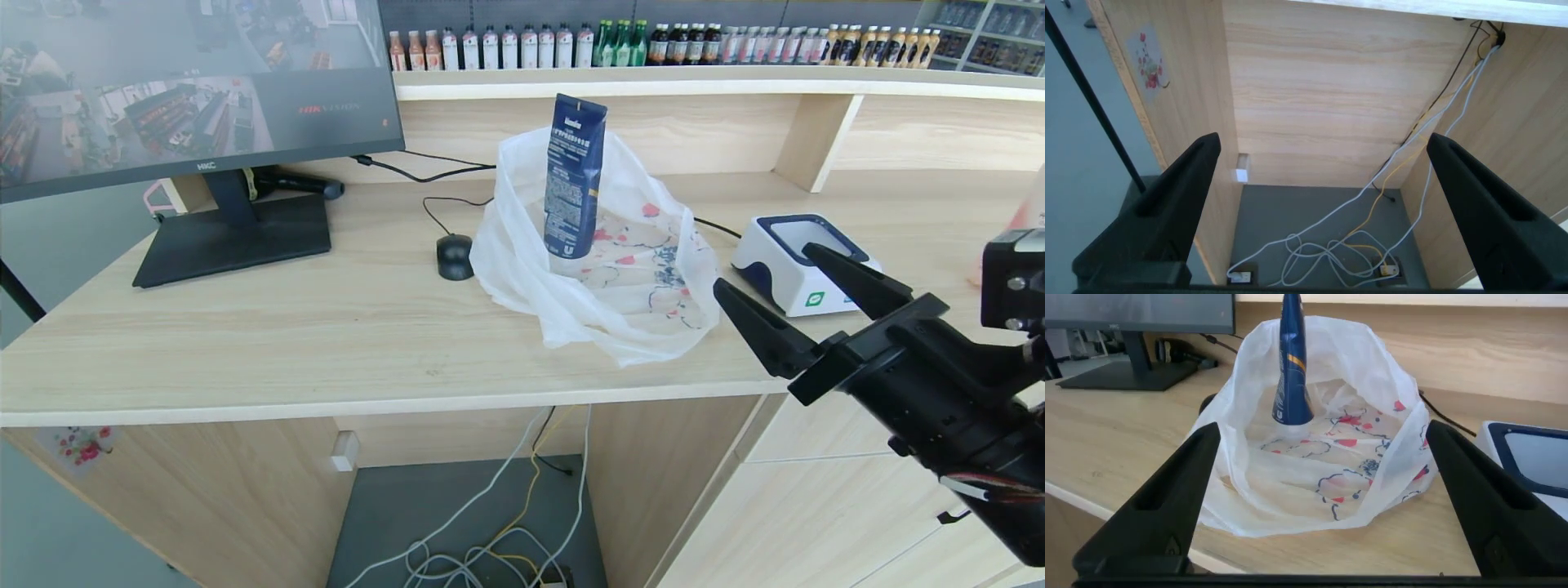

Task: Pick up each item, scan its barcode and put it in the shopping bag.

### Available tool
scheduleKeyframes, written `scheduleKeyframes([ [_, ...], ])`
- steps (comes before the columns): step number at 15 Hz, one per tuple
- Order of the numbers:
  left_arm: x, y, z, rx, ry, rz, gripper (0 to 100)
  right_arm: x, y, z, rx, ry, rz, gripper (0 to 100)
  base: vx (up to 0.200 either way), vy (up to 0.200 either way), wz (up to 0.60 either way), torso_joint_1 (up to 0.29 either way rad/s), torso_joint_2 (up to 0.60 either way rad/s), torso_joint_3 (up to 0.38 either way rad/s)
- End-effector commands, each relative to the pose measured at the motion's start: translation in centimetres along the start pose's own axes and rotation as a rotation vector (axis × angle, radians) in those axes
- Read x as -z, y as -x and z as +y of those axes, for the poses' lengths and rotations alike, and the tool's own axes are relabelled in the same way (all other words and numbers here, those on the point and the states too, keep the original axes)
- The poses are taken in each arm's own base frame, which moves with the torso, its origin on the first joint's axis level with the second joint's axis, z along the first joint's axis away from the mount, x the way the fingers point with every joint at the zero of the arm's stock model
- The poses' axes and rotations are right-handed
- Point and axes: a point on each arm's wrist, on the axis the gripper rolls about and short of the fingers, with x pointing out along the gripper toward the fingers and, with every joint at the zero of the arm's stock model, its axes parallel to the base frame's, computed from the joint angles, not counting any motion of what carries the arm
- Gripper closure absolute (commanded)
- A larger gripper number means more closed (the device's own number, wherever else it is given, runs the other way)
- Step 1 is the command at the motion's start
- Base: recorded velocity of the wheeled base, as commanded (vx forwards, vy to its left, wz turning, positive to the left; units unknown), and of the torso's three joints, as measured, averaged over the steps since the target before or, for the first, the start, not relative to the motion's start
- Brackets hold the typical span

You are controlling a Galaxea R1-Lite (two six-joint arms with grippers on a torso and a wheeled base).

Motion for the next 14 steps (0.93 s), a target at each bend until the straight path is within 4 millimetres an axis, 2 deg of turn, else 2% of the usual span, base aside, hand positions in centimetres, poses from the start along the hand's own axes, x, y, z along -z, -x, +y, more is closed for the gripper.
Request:
scheduleKeyframes([
  [1, 0.00, 0.00, 0.00, -0.001, 0.001, 0.000, 0, -0.14, 1.08, -0.07, 0.000, 0.013, 0.007, 0, 0.000, 0.000, 0.00, 0.000, 0.00, 0.000],
  [12, 0.00, -0.01, 0.00, -0.001, 0.002, 0.001, 0, -0.12, 0.88, -0.09, -0.001, 0.009, 0.006, 0, 0.000, 0.000, 0.00, 0.000, 0.00, 0.000],
  [14, -0.02, 0.00, 0.00, 0.001, 0.002, -0.002, 0, -0.02, 0.91, -0.08, 0.000, 0.009, 0.010, 0, 0.000, -0.200, 0.00, 0.005, 0.00, 0.002],
])
